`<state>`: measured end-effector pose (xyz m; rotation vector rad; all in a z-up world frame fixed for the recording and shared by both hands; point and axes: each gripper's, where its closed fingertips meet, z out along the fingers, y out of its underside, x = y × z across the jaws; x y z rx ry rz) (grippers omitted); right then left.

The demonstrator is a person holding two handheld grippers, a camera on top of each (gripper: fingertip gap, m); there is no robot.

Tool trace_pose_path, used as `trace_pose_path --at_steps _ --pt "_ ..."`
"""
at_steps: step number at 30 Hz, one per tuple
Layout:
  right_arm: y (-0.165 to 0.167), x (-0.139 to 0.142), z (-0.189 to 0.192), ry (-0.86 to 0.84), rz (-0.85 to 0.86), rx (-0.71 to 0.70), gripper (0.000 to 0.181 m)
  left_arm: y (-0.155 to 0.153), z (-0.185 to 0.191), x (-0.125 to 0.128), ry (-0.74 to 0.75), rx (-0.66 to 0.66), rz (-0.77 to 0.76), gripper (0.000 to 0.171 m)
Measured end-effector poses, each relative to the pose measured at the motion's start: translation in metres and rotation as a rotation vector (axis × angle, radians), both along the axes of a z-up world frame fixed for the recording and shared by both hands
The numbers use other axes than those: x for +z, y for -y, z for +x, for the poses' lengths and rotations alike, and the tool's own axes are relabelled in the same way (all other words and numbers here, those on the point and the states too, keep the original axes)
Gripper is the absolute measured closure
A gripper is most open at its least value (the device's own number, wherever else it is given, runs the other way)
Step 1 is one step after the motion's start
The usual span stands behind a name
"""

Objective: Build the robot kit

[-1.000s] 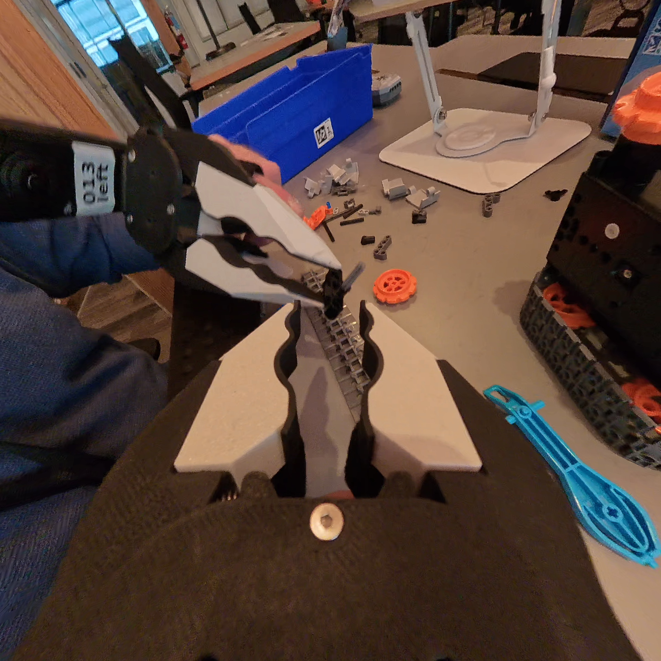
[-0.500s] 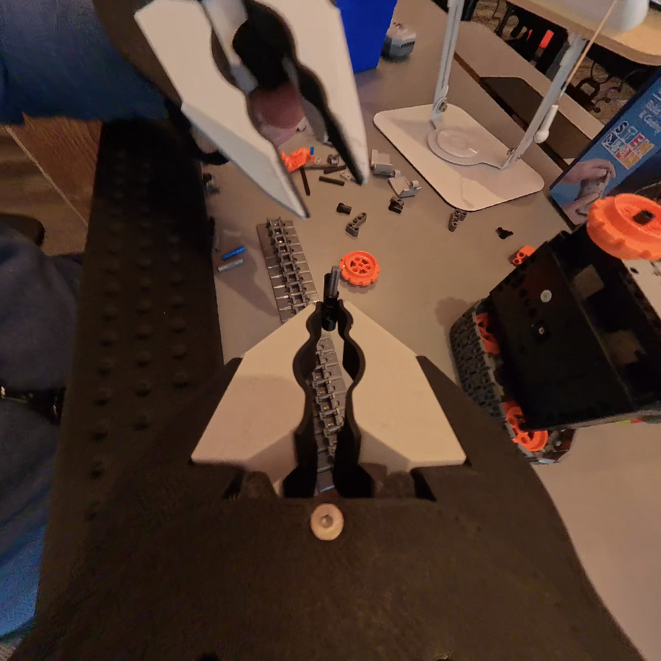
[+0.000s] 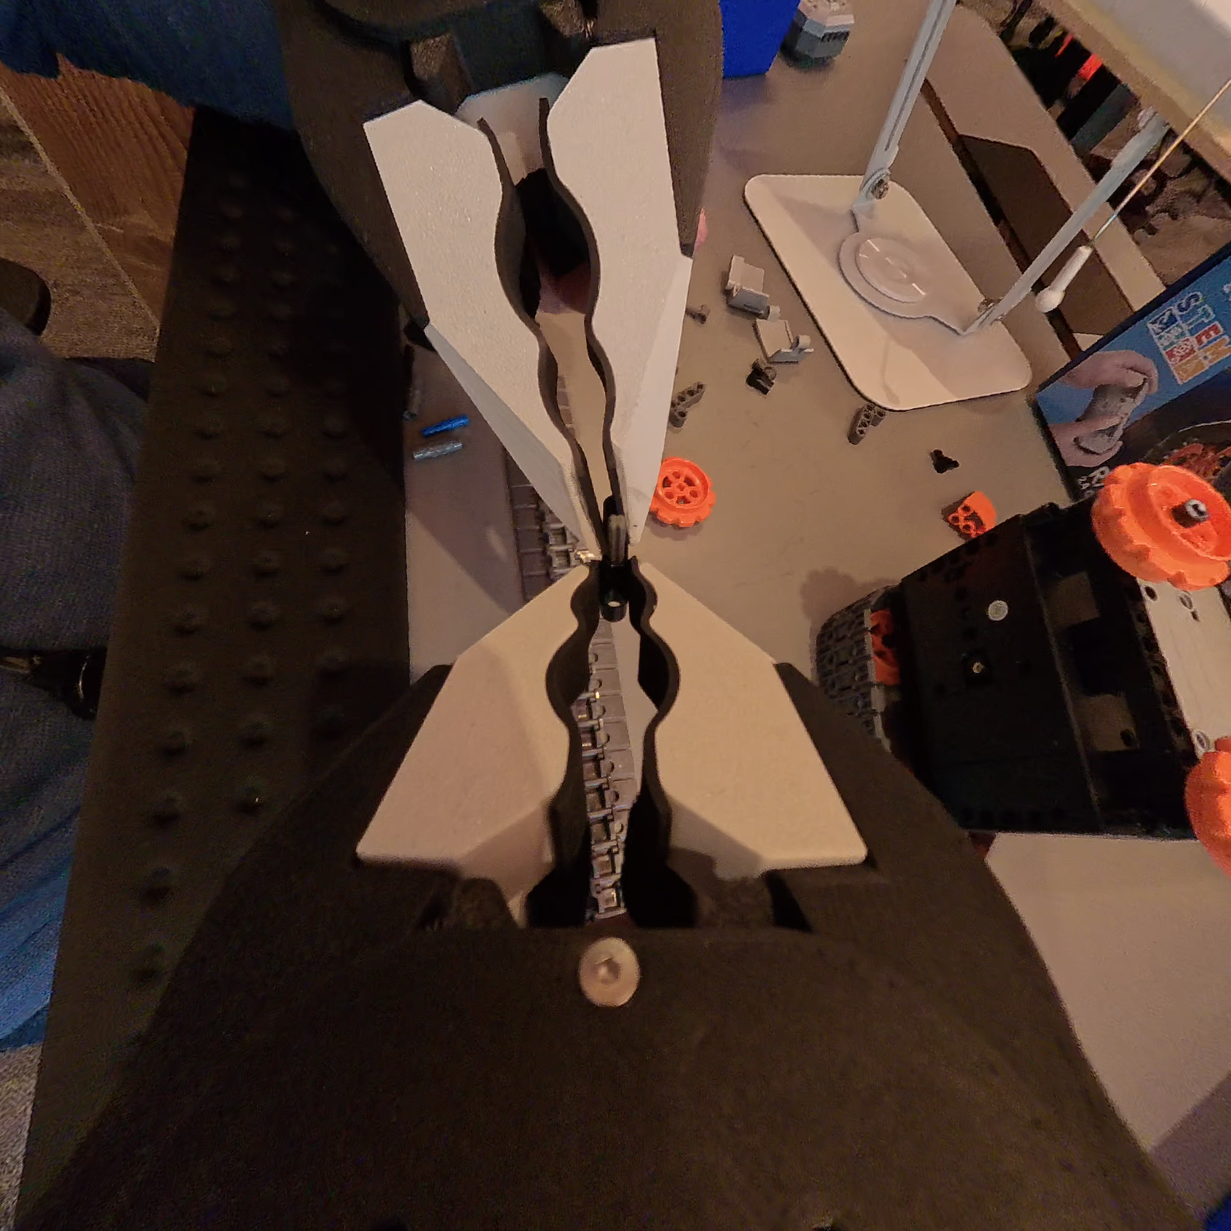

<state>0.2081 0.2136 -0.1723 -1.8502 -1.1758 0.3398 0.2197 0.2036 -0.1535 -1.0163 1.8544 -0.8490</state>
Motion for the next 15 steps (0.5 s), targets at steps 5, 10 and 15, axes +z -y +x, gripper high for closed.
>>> trace_pose_path --at_steps 5,10,15 --pt "-0.006 0.011 0.004 -0.055 0.042 -0.022 0.176 -0.006 0.003 0.010 0.056 0.041 -0.088 0.166" --pt "-0.007 0.019 0.022 -0.117 0.053 -0.055 0.176 -0.043 0.002 0.031 0.118 0.156 -0.031 0.149" --pt "-0.023 0.047 0.090 -0.174 0.134 -0.262 0.177 -0.110 0.022 0.036 0.104 0.405 0.082 0.126"
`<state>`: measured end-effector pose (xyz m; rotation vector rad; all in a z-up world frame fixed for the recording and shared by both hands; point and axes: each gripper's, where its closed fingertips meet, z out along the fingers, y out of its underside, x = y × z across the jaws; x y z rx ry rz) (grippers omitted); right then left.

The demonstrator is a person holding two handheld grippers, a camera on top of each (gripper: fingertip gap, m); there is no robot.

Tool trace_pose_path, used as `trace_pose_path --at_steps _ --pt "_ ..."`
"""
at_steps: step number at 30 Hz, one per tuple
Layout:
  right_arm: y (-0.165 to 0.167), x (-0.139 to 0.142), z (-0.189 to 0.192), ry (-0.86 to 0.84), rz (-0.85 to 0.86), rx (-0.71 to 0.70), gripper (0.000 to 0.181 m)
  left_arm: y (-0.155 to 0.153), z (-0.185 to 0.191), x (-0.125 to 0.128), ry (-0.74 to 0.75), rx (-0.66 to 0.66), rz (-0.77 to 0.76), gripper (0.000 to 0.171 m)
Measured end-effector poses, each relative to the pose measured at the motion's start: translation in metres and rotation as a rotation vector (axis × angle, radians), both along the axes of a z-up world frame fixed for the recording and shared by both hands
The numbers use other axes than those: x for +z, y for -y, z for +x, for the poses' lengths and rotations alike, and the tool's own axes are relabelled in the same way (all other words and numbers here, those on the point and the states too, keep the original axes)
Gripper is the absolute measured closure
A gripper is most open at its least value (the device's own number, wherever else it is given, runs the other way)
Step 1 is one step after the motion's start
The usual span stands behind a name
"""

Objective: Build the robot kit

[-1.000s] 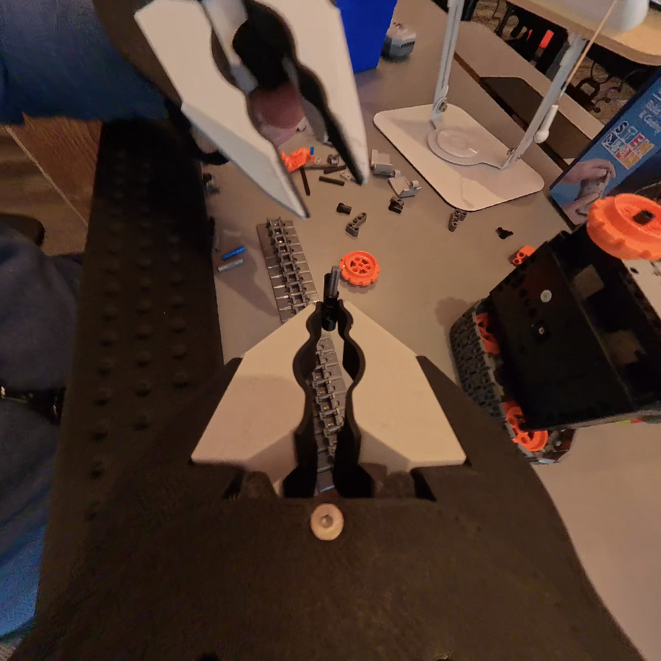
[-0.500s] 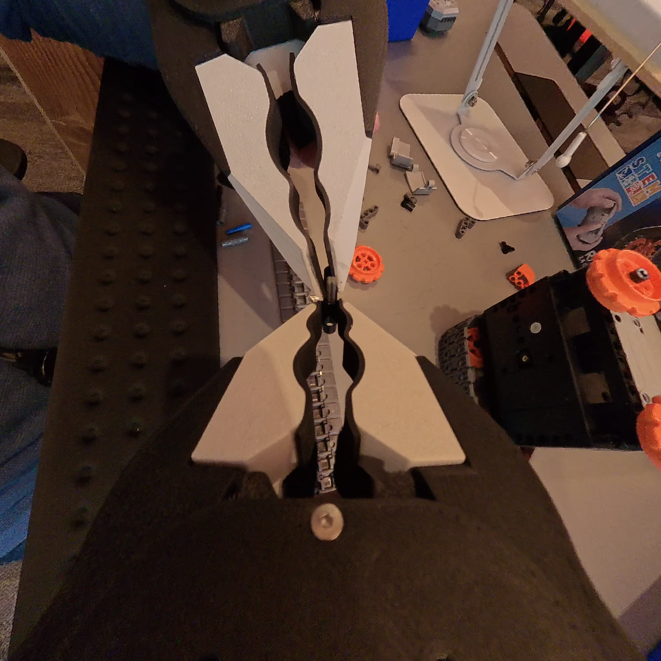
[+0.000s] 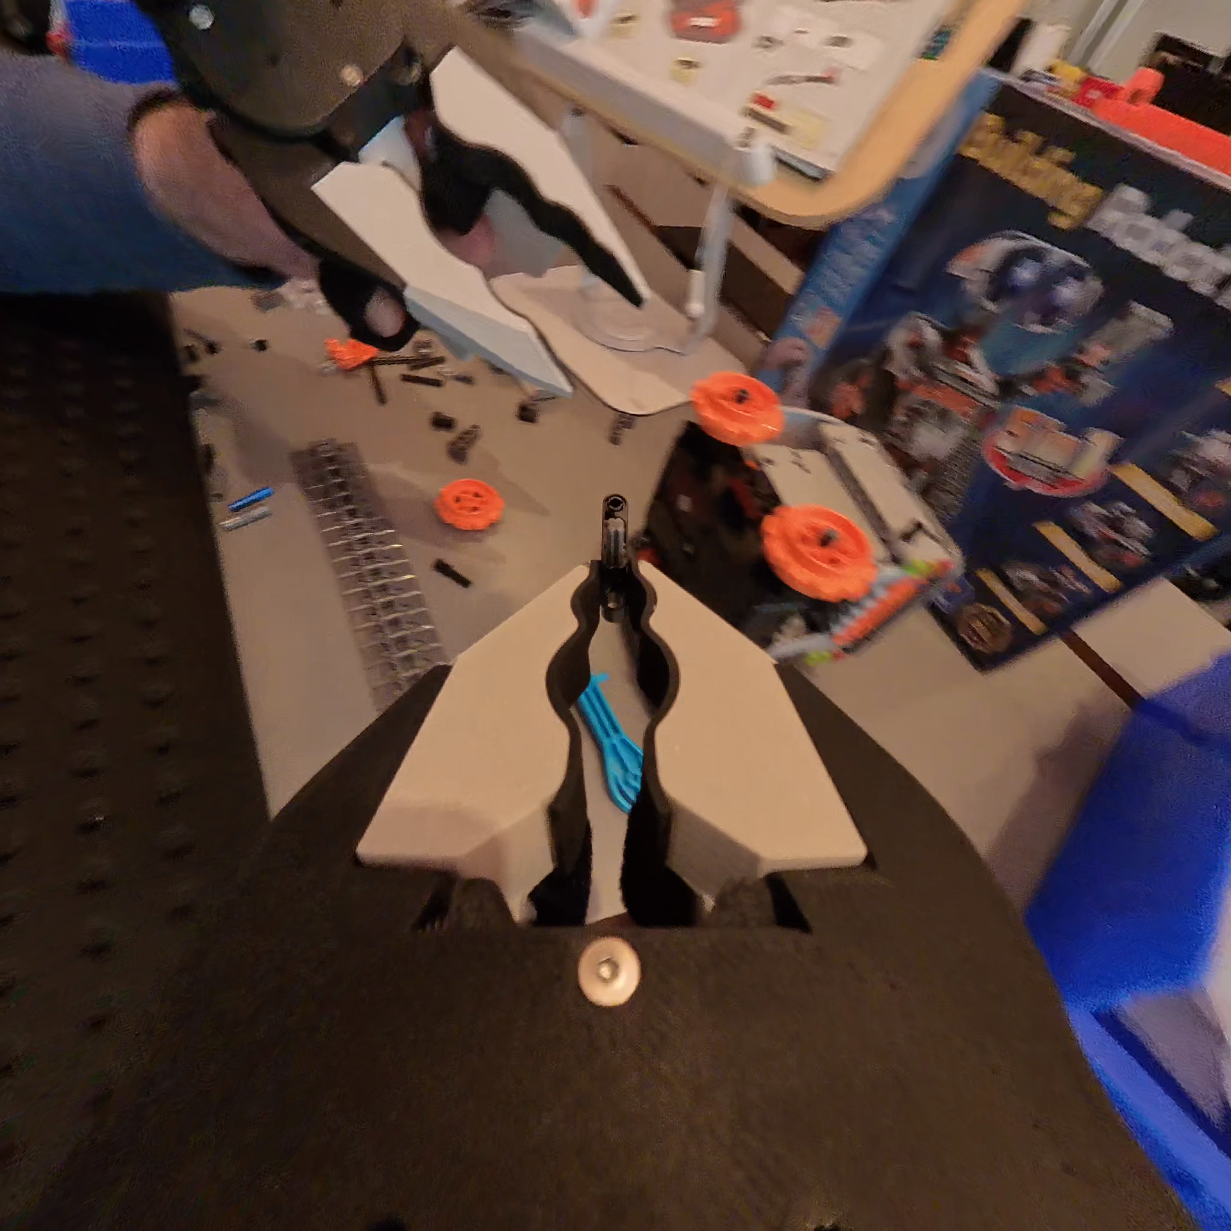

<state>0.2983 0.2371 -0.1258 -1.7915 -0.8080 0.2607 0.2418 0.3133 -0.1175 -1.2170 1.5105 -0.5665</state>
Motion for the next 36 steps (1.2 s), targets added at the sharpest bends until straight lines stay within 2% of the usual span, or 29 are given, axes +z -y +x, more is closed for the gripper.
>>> trace_pose_path --at_steps 3,5,8,12,16,19,23,28,32,36 --pt "-0.009 0.000 0.046 -0.032 -0.014 -0.128 0.177 -0.020 0.016 -0.015 -0.018 0.048 -0.065 0.123" --pt "-0.019 -0.013 0.070 -0.016 -0.055 -0.198 0.176 -0.029 0.026 -0.026 -0.042 0.066 -0.080 0.121" --pt "-0.036 -0.033 0.083 0.032 -0.120 -0.254 0.176 -0.040 0.039 -0.024 -0.002 0.091 -0.112 0.122" --pt "-0.051 -0.048 0.068 0.041 -0.167 -0.183 0.177 -0.042 0.048 -0.026 -0.017 0.073 -0.126 0.133" --pt "-0.051 -0.052 0.048 0.025 -0.181 -0.093 0.177 -0.050 0.045 -0.027 -0.026 0.048 -0.148 0.130" --pt "-0.045 -0.050 0.030 -0.005 -0.193 -0.023 0.177 -0.050 0.035 -0.026 -0.046 -0.062 -0.220 0.131" --pt "-0.034 -0.046 -0.017 -0.025 -0.190 0.119 0.177 -0.046 0.024 -0.027 -0.094 -0.205 -0.269 0.131" --pt "-0.036 -0.052 -0.061 0.017 -0.210 0.220 0.176 -0.035 0.022 -0.027 -0.158 -0.362 -0.241 0.131" --pt "-0.020 -0.047 -0.061 0.058 -0.203 0.273 0.176 -0.036 0.022 -0.027 -0.143 -0.438 -0.239 0.131" --pt "-0.003 -0.041 -0.029 0.064 -0.231 0.274 0.177 -0.036 0.016 -0.027 -0.129 -0.521 -0.279 0.131"
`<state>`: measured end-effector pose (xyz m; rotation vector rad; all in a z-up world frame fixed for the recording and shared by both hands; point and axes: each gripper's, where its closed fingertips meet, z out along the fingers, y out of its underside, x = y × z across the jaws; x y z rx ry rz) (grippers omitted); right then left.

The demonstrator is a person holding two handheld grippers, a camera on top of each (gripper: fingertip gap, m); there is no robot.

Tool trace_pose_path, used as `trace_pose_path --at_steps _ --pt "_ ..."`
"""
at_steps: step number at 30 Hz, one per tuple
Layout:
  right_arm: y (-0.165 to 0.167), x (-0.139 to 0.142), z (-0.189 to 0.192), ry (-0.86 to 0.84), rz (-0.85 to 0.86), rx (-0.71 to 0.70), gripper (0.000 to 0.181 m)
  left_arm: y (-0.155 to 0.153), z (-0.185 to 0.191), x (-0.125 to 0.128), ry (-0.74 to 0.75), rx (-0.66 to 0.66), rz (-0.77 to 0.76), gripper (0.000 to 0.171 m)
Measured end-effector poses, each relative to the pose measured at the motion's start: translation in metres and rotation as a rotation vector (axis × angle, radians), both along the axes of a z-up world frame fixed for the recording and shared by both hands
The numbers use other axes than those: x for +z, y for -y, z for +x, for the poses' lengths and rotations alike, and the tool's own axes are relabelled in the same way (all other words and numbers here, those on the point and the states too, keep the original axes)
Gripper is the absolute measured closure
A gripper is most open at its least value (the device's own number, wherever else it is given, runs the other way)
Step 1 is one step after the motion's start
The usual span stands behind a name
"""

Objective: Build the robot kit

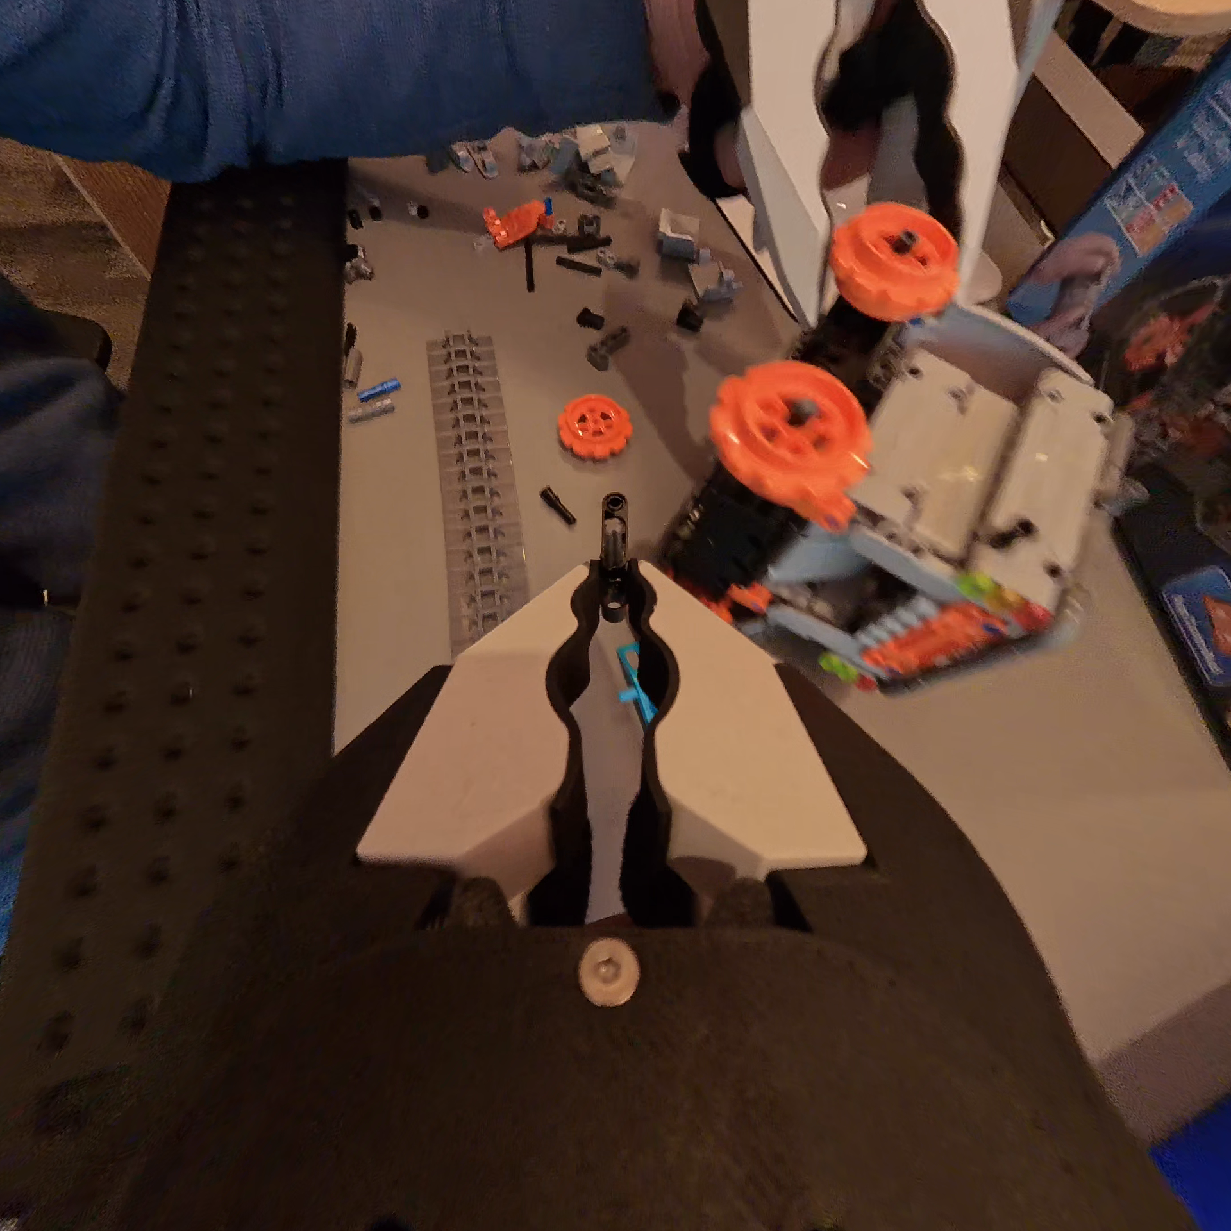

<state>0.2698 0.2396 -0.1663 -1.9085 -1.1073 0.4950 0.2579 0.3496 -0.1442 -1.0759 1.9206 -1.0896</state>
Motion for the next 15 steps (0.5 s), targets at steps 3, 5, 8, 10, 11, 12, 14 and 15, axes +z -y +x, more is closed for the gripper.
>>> trace_pose_path --at_steps 3,5,8,10,11,12,14,15 --pt "-0.009 0.005 0.033 -0.032 0.005 -0.101 0.177 0.001 -0.007 0.001 -0.009 -0.076 -0.031 0.131" --pt "-0.017 0.007 0.039 -0.058 0.012 -0.123 0.177 0.003 -0.010 0.001 -0.021 -0.129 -0.065 0.131" --pt "-0.019 0.010 0.035 -0.036 0.031 -0.101 0.177 0.005 -0.012 0.001 -0.052 -0.196 -0.090 0.131" --pt "-0.015 0.020 0.029 -0.058 0.044 -0.051 0.177 0.011 -0.012 0.004 -0.068 -0.262 -0.119 0.131" --pt "-0.015 0.024 0.027 -0.057 0.050 -0.034 0.177 0.014 -0.012 0.004 -0.076 -0.291 -0.119 0.131" --pt "-0.014 0.028 0.027 -0.059 0.055 -0.020 0.177 0.018 -0.012 0.004 -0.091 -0.322 -0.121 0.131" --pt "-0.016 0.038 0.025 -0.071 0.069 0.006 0.177 0.023 -0.012 0.004 -0.110 -0.358 -0.113 0.131" --pt "-0.018 0.042 0.024 -0.074 0.071 0.015 0.177 0.023 -0.011 0.003 -0.114 -0.354 -0.110 0.131"
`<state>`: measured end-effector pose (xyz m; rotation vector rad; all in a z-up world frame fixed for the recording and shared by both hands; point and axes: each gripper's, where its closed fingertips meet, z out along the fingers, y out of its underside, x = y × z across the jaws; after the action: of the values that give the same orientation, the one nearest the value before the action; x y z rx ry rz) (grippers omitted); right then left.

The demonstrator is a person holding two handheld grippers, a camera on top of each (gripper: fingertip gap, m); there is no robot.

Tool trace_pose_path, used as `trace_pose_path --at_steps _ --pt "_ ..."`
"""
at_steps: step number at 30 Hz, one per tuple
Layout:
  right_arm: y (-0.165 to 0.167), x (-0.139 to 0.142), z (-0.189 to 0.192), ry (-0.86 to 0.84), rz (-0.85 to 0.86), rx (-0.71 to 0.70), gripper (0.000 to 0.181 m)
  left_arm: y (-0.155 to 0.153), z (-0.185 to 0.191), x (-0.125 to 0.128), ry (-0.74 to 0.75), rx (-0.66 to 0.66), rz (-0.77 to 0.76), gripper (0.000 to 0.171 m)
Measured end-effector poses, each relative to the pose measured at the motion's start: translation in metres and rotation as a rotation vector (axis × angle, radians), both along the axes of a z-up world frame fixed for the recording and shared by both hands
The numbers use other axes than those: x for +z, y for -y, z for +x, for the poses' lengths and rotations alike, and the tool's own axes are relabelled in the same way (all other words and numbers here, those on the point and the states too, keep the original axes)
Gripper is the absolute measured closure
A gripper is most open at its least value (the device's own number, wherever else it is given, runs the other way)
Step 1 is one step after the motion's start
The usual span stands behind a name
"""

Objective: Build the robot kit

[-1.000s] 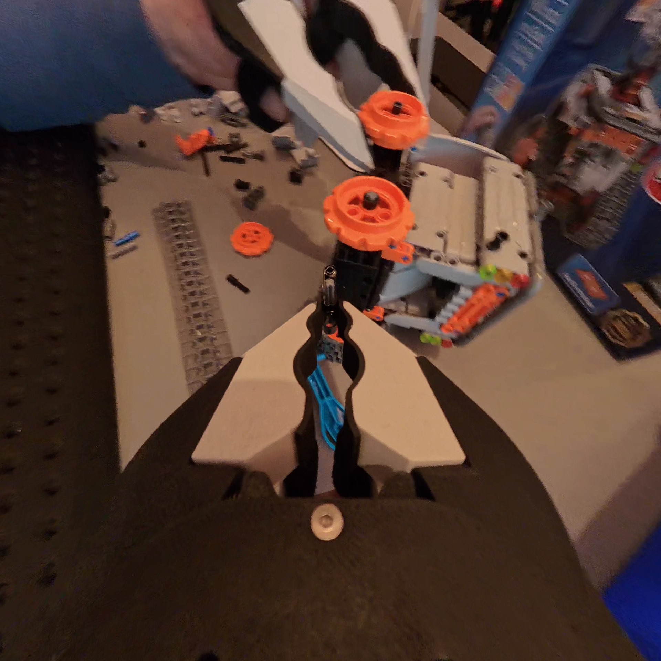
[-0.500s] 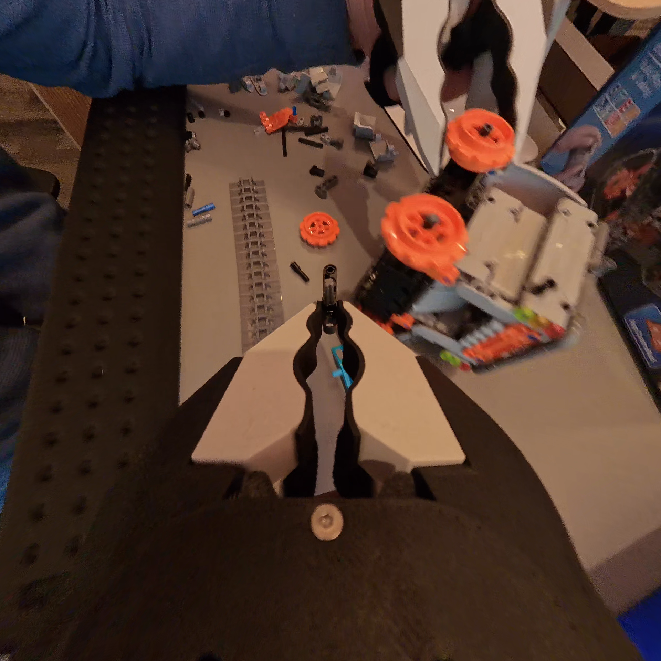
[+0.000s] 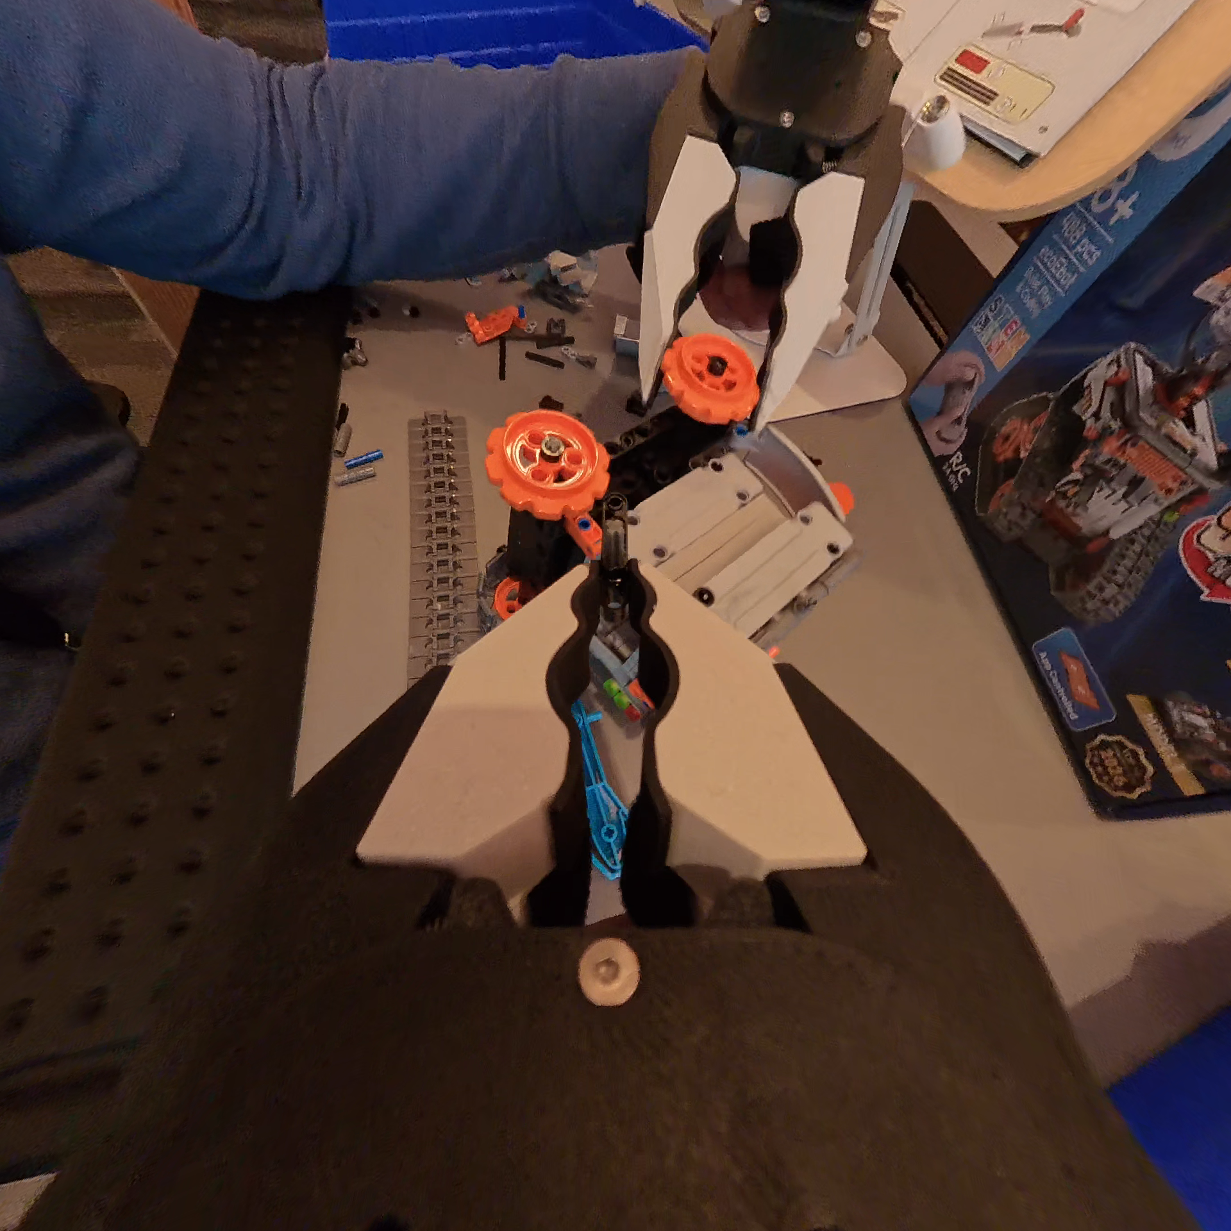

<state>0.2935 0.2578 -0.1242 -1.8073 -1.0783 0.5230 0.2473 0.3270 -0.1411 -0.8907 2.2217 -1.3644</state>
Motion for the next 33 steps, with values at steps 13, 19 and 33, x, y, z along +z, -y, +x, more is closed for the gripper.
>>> trace_pose_path --at_steps 13,19,33 --pt "-0.018 -0.021 -0.048 0.106 -0.031 0.056 0.177 -0.032 0.002 -0.011 0.075 0.294 0.191 0.138" --pt "-0.040 -0.015 -0.058 0.099 -0.011 -0.046 0.177 -0.052 0.024 -0.011 0.115 0.424 0.207 0.142" --pt "-0.060 0.021 -0.028 -0.166 -0.024 -0.091 0.176 -0.021 0.001 0.043 0.259 0.563 0.188 0.147"
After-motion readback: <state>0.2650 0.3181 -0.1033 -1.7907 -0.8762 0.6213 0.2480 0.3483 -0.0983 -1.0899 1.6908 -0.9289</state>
